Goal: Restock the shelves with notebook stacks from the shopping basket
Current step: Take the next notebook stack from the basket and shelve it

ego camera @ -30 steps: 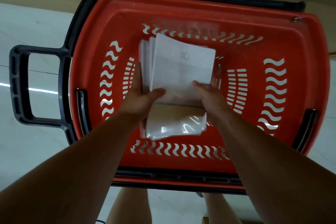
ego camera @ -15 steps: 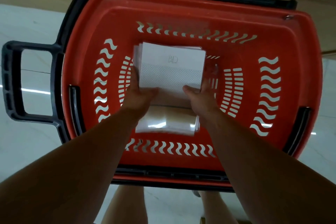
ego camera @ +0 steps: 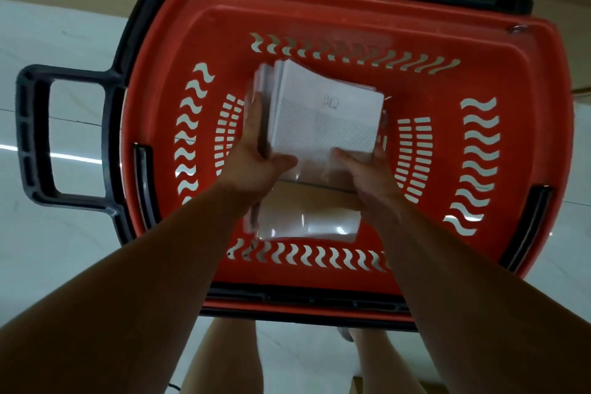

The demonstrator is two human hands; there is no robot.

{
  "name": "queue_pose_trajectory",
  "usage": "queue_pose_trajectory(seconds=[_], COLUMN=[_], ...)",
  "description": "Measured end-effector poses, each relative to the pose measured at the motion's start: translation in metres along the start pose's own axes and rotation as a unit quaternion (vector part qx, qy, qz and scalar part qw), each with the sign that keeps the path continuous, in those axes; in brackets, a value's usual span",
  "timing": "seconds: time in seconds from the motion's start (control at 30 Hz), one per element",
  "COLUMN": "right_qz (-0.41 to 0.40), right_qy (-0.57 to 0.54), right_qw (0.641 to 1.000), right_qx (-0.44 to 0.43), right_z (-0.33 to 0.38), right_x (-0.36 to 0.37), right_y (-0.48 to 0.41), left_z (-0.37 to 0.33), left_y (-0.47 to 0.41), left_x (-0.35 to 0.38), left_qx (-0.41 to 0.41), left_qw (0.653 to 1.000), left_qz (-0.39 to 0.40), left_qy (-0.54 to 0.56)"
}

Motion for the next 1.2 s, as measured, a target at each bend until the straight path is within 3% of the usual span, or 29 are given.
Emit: queue_pose_trajectory(seconds=[0.33,0.83,1.2], right_qz=[-0.003,0.053,0.132], right_qy=[-0.015,-0.099,-0.139], right_qw=[0.999,0.985,0.968], right_qx=[-0.029,-0.131,-0.162], right_z=[0.063,0.268,0.371], right_x=[-0.038,-0.084,-0.069], right_y=[0.087,0.407,0.569], left_z=[-0.091,-0.344,-0.474], left_y=[0.075,0.351,0.47], left_x=[0.005,-0.032,-0.09], left_qx=[0.052,0.126,0.222], left_qw=[0.994,0.974,0.937], left_qz=[0.044,0.038,0.097], left_qy=[0.086,0.185,0.251])
Point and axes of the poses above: each hand's wrist, its own y-axis away from the middle knuckle, its own x-axis out of the palm, z = x × y, the point moved 8 cm from there along -y, towards the middle knuckle, and after that the axes turned 8 degrees about -y, right-handed, at the moved point
